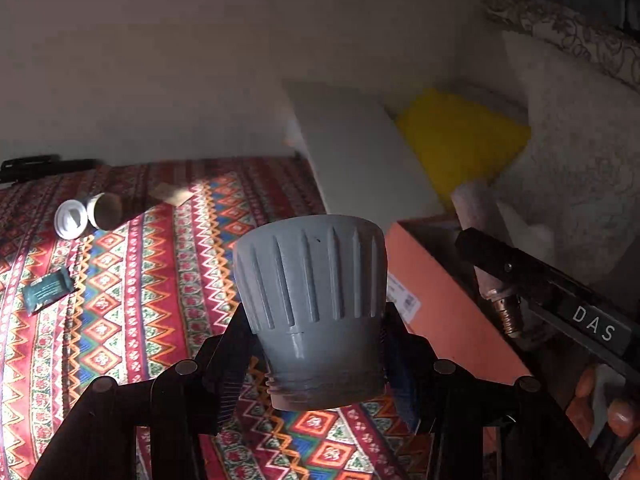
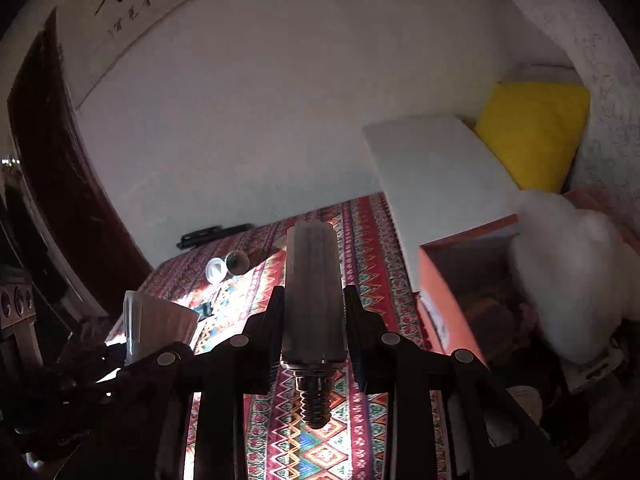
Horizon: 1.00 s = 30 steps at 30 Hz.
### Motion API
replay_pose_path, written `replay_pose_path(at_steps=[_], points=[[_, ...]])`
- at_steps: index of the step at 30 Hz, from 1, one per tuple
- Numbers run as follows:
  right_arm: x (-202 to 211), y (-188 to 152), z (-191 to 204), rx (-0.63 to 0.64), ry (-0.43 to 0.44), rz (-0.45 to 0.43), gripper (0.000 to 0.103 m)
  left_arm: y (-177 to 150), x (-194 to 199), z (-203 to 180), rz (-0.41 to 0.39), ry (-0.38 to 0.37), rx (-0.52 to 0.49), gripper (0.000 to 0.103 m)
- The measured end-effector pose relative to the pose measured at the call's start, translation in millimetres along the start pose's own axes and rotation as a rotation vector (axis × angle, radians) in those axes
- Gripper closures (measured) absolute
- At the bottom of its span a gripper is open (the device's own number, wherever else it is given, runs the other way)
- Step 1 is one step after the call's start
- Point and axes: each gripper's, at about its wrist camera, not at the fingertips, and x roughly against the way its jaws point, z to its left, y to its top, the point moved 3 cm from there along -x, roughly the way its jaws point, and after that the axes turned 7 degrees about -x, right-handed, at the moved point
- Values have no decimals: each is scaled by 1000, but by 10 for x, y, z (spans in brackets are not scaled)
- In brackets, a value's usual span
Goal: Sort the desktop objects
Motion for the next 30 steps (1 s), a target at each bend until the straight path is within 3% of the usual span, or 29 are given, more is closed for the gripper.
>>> replay_pose_path(at_steps=[5, 8, 11, 12, 13, 14, 15, 18, 22, 30], points=[[440, 101, -644, -9, -117, -20, 73, 317, -309, -900, 15, -103, -115, 51], [590, 129, -917, -9, -131, 0, 73, 404, -583, -1369, 41, -145, -167, 51], [718, 124, -1112, 21, -176, 20, 63, 432, -872, -1631, 78, -140, -182, 50], [782, 139, -1212, -2, -208, -3, 42, 426, -961, -1647, 99, -131, -174, 44], [846, 153, -1313, -24, -240, -25, 21, 421, -1050, -1663, 120, -122, -165, 29], [911, 167, -1413, -46, -272, -48, 16, 412, -1131, -1671, 140, -114, -157, 22], [960, 182, -1506, -77, -274, -64, 14, 390, -1177, -1657, 150, -105, -148, 13], [1021, 215, -1693, -165, -201, -84, 14, 306, -1220, -1637, 151, -71, -158, 10], [971, 272, -1706, -194, -208, -97, 14, 239, -1077, -1607, 100, 56, -222, 3], [948, 277, -1497, -204, -241, -115, 12, 200, -498, -1457, 20, 160, -240, 1]])
